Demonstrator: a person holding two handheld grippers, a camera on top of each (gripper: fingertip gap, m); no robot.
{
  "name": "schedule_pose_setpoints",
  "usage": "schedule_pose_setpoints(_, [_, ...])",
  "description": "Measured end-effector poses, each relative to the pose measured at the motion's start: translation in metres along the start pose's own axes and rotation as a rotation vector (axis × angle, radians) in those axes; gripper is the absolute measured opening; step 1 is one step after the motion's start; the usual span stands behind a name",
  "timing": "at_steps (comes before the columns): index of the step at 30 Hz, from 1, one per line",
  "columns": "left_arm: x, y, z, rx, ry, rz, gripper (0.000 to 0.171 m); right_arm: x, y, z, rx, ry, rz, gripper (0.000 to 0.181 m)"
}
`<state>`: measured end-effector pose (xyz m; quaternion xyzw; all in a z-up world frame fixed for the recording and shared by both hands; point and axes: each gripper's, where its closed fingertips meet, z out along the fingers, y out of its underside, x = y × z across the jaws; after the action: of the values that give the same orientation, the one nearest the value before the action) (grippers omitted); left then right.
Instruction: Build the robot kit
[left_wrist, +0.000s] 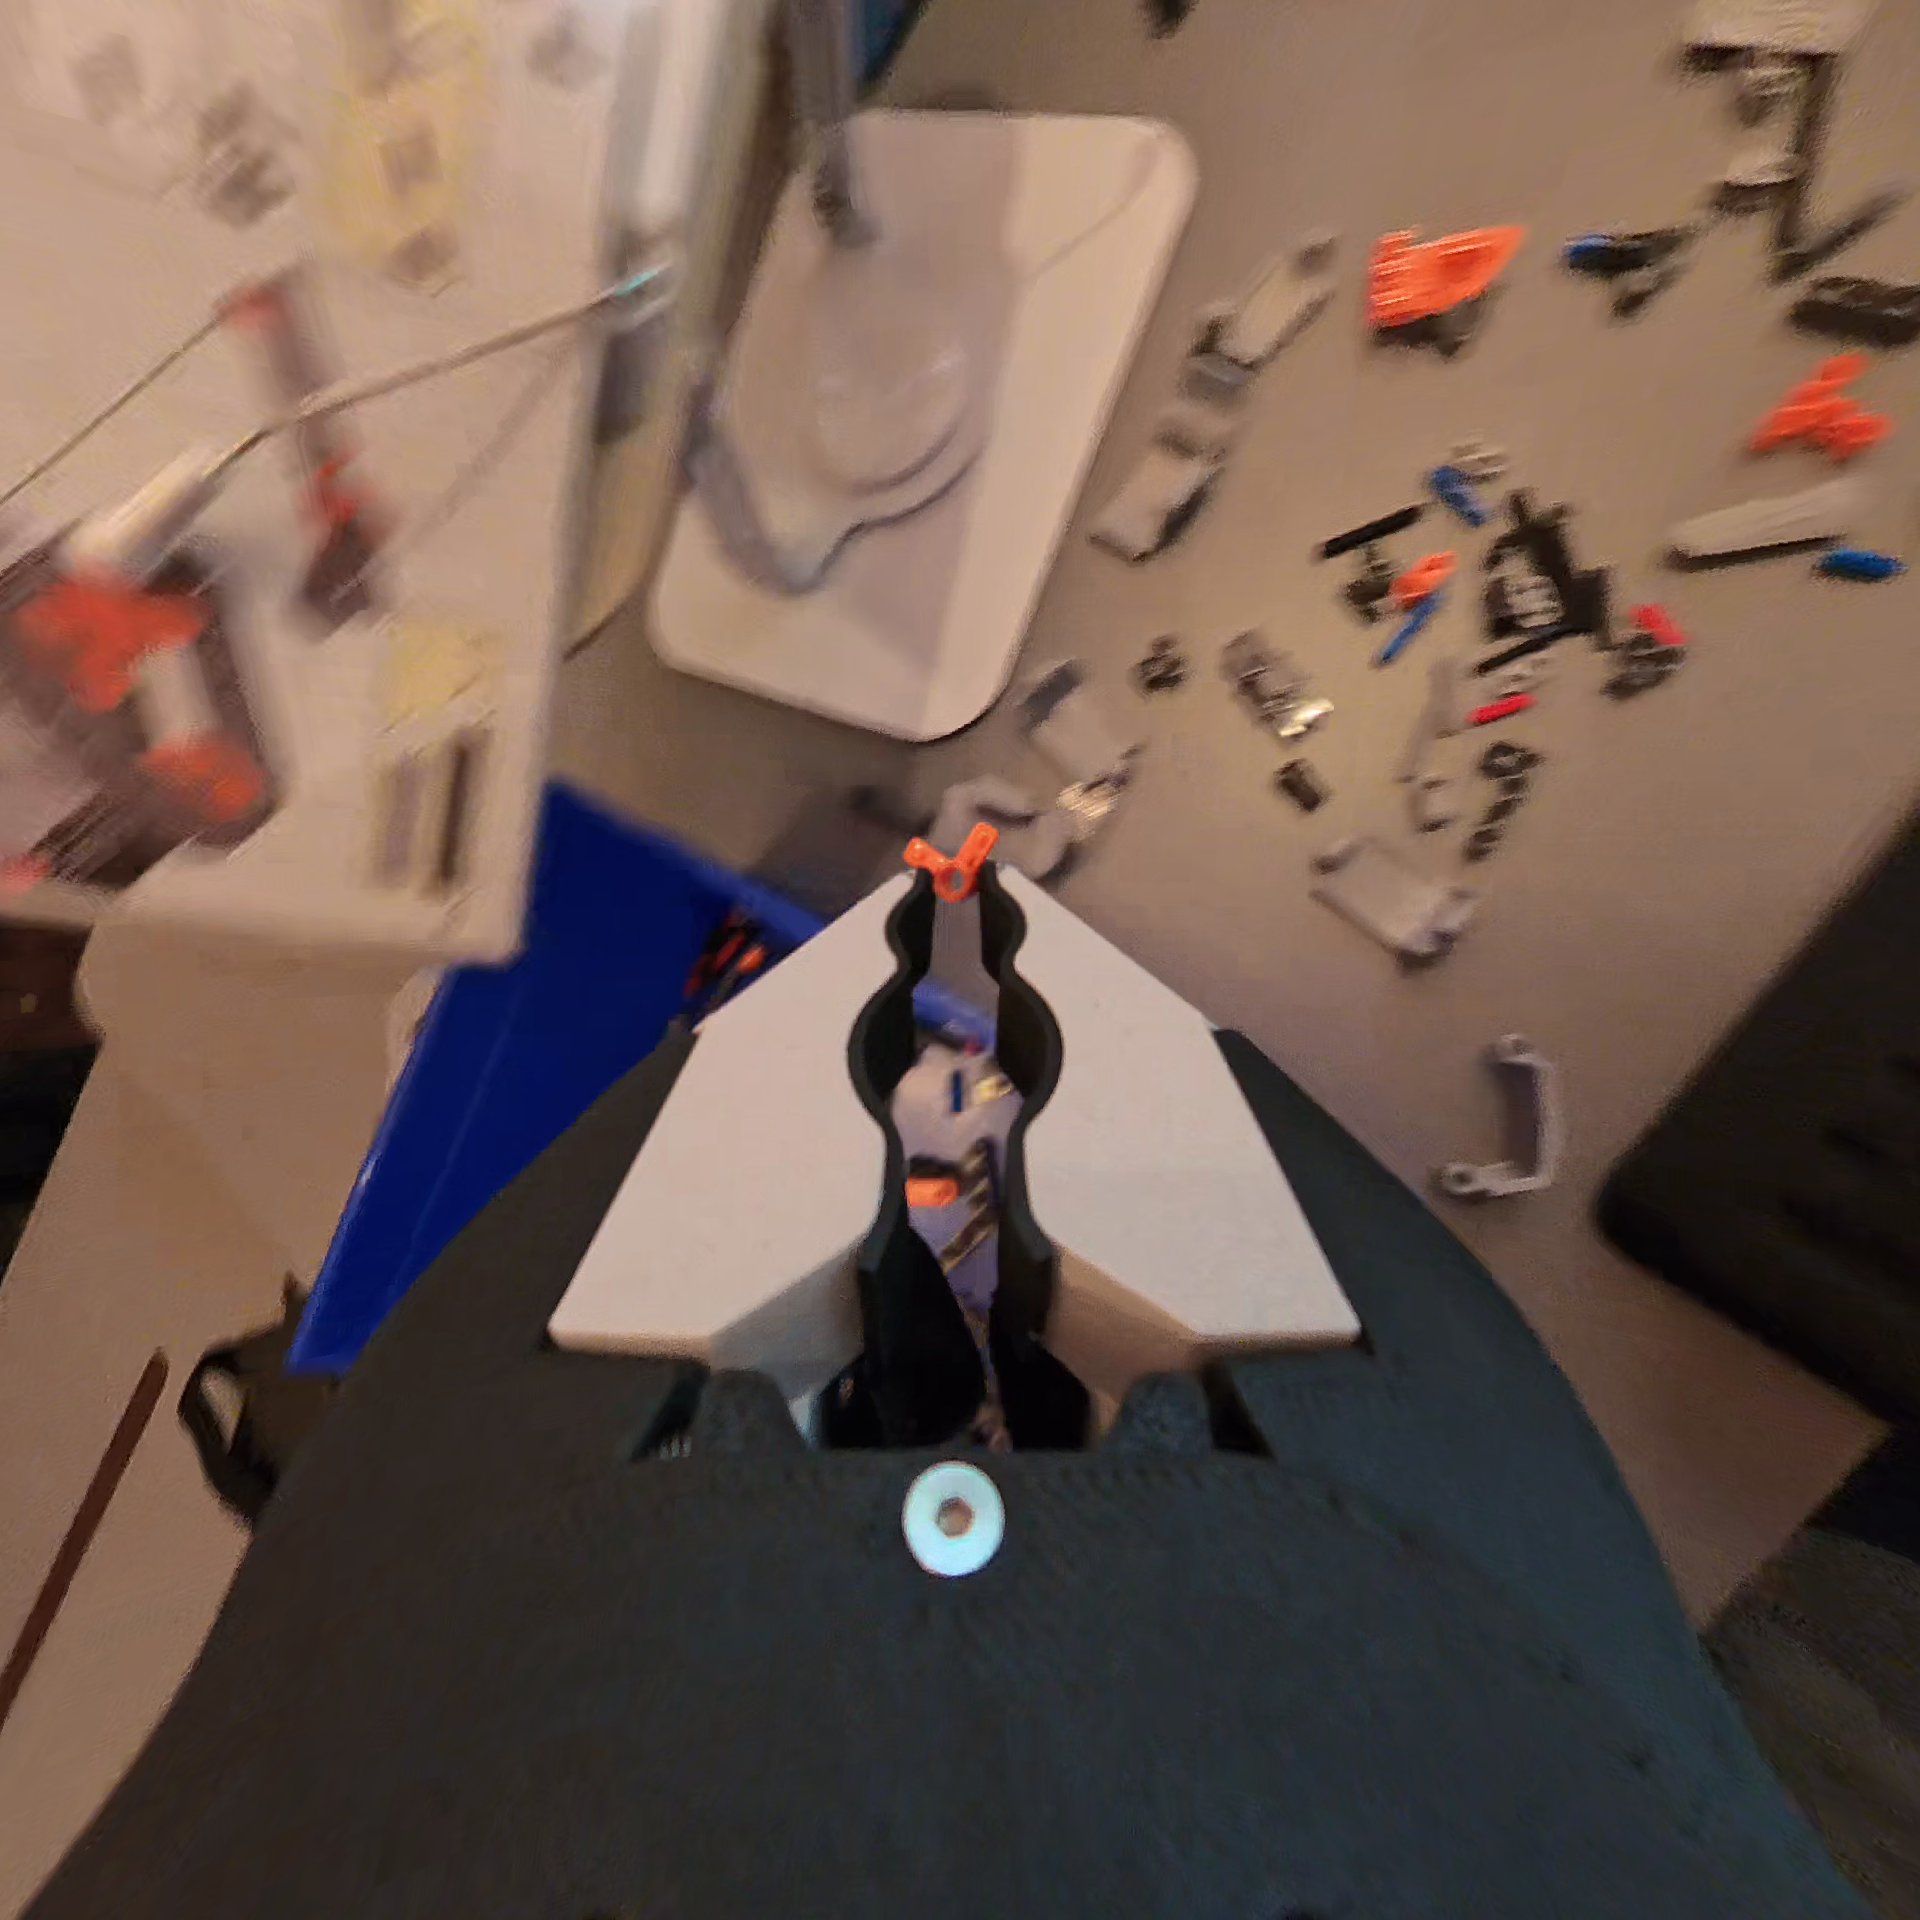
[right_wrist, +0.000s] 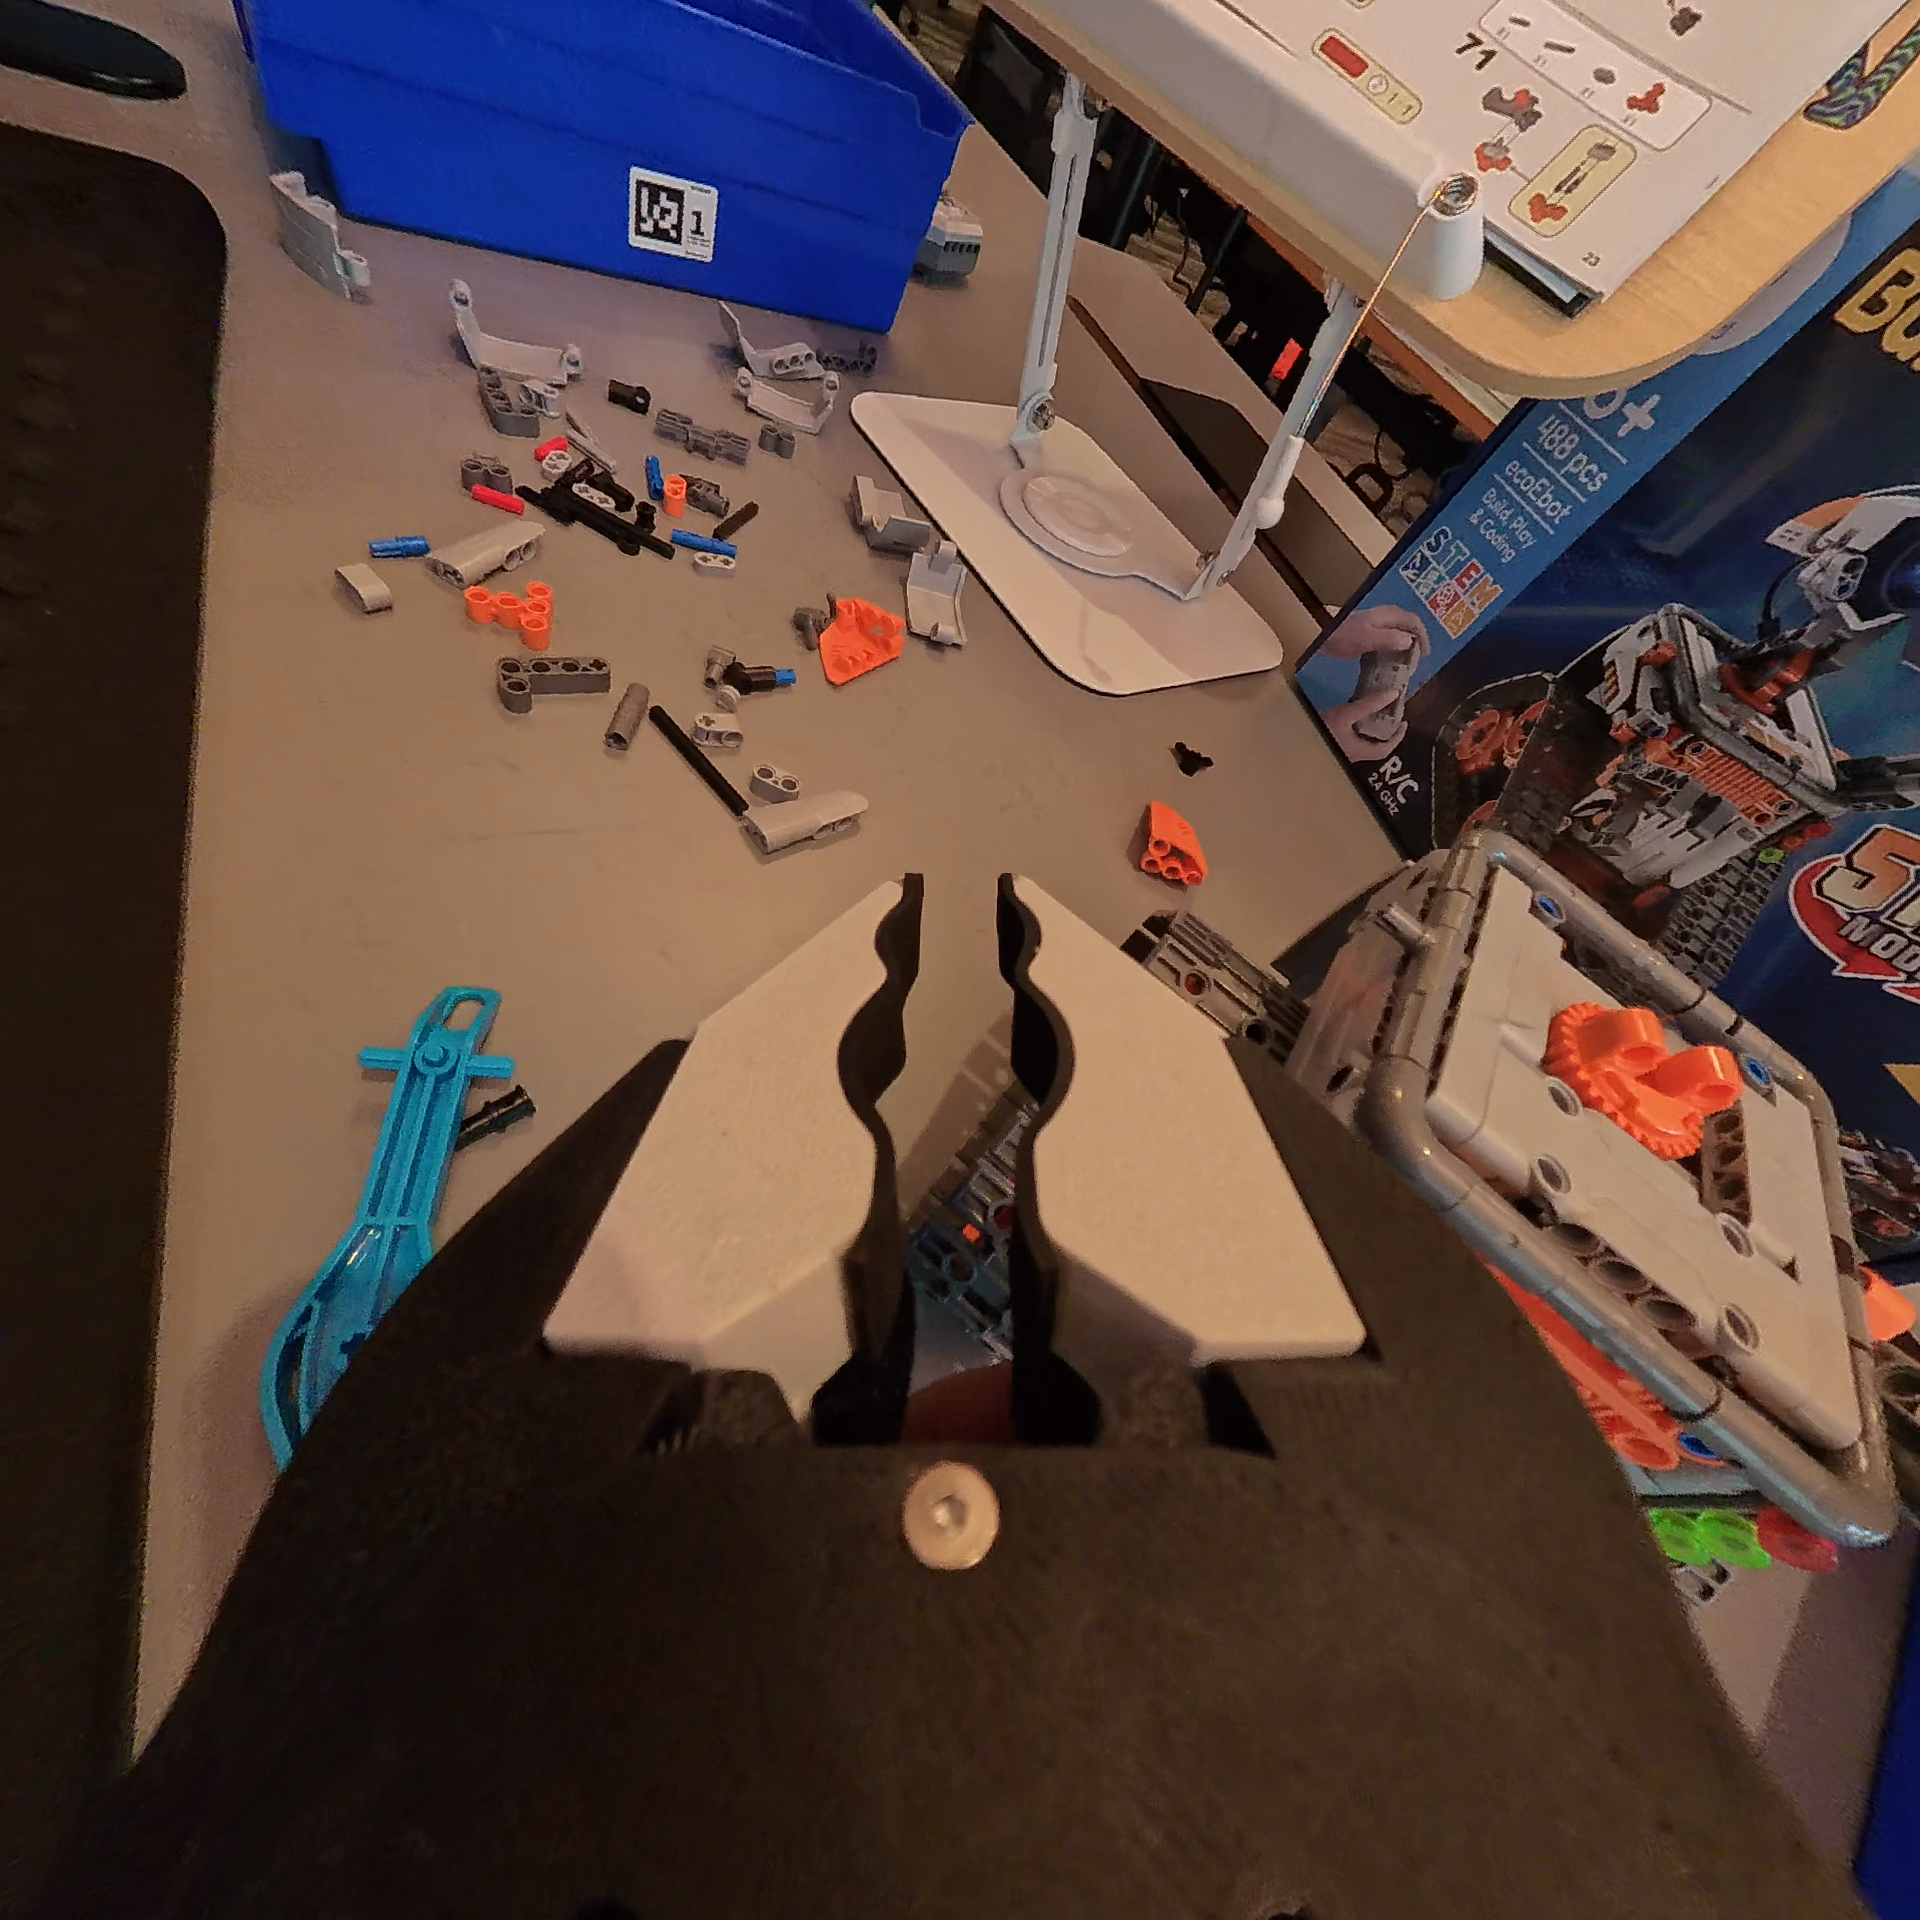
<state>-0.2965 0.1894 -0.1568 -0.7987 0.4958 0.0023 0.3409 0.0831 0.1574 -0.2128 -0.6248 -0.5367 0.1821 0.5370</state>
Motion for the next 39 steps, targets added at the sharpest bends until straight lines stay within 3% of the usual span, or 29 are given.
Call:
schedule_pose_setpoints(6, [0.097, -0.025, 0.057, -0.054, 0.204, 0.184, 0.007, -0.003, -0.002, -0.004, -0.001, 0.008, -0.033, 0.012])
schedule_pose_setpoints(11, [0.124, -0.021, 0.087, -0.104, 0.253, 0.23, 0.007, -0.005, -0.004, -0.008, 0.005, 0.006, -0.044, 0.012])
schedule_pose_setpoints(19, [0.147, -0.033, 0.086, -0.107, 0.299, 0.294, 0.007, -0.009, -0.006, -0.007, 0.002, -0.003, -0.062, 0.012])
schedule_pose_setpoints(24, [0.149, -0.031, 0.101, -0.153, 0.281, 0.349, 0.009, -0.008, -0.008, -0.009, 0.007, 0.004, -0.067, 0.012])
schedule_pose_setpoints(30, [0.145, -0.028, 0.108, -0.165, 0.258, 0.354, 0.025, -0.01, -0.008, -0.009, 0.01, -0.004, -0.069, 0.012])
schedule_pose_setpoints(34, [0.129, -0.034, 0.092, -0.132, 0.205, 0.325, 0.026, -0.01, -0.01, -0.011, 0.018, 0.003, -0.073, 0.012])
schedule_pose_setpoints(39, [0.082, -0.031, 0.051, -0.095, 0.083, 0.243, 0.024, -0.01, -0.01, -0.011, 0.018, 0.002, -0.075, 0.012])
